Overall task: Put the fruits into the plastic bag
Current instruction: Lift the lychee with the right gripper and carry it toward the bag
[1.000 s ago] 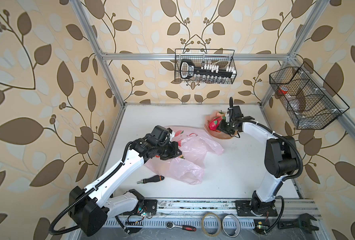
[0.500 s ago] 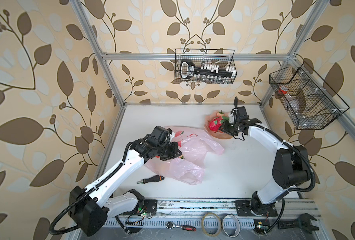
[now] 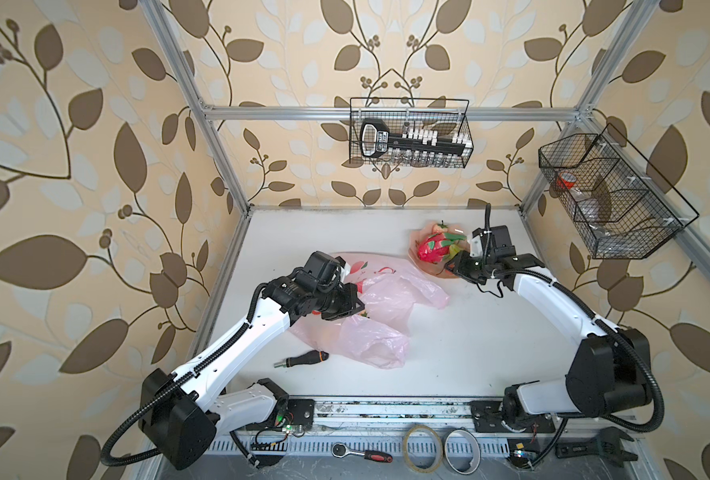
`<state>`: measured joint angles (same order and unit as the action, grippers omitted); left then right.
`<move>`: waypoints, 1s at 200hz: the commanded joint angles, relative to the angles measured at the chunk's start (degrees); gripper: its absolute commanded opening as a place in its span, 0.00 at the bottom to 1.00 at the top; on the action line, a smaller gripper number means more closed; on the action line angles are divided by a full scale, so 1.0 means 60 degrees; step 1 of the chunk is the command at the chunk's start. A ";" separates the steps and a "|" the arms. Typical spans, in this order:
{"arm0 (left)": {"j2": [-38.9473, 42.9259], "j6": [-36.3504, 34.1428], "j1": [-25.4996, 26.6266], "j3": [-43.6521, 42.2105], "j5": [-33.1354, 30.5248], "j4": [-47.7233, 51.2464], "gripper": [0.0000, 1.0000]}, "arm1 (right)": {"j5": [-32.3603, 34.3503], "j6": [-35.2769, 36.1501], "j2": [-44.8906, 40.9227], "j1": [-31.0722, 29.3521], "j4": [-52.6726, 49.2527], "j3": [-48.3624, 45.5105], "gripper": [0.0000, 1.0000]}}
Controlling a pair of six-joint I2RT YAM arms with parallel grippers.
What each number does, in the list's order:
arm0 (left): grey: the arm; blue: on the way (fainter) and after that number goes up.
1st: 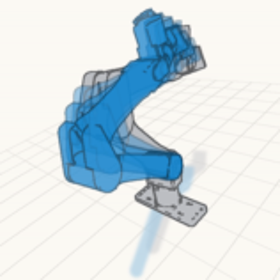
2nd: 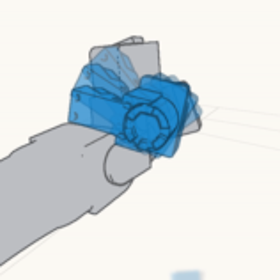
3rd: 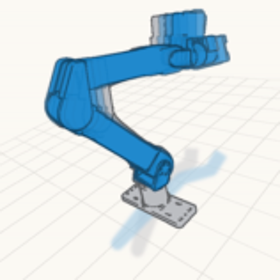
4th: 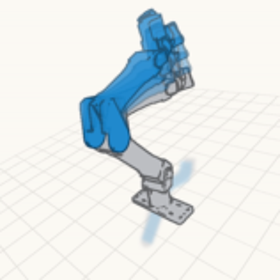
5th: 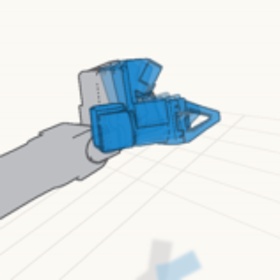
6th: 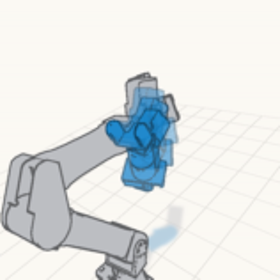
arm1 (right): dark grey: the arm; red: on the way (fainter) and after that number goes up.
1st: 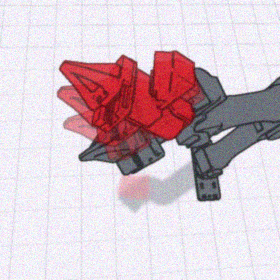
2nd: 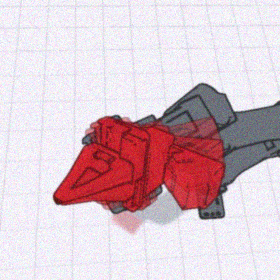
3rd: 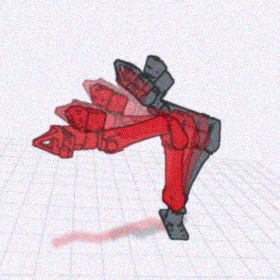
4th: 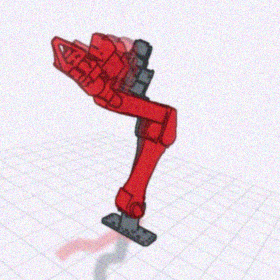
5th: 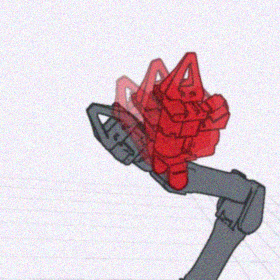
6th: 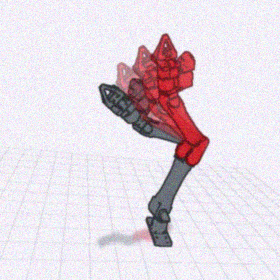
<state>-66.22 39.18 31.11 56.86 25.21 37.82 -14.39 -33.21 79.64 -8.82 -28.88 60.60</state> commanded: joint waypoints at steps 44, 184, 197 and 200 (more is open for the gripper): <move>-0.0126 -0.0103 0.0029 0.0265 0.0266 -0.0239 0.00 | -0.1057 -0.0192 -0.1872 0.0559 0.0197 -0.1147 0.26; -0.0430 -0.0156 0.0023 0.0474 0.0346 -0.0283 0.00 | -0.2902 -0.0715 -0.6618 0.1858 -0.1049 -0.4035 0.27; -0.0476 -0.0185 0.0026 0.0524 0.0354 -0.0271 0.00 | -0.3100 -0.0817 -0.7041 0.1865 -0.1222 -0.4321 0.26; -0.0478 -0.0187 0.0018 0.0528 0.0354 -0.0269 0.00 | -0.3141 -0.0833 -0.7154 0.1865 -0.1245 -0.4384 0.27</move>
<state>-68.64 39.16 31.11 57.36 25.63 37.19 -29.36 -36.93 40.25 2.15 -33.23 37.12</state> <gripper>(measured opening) 0.055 0.370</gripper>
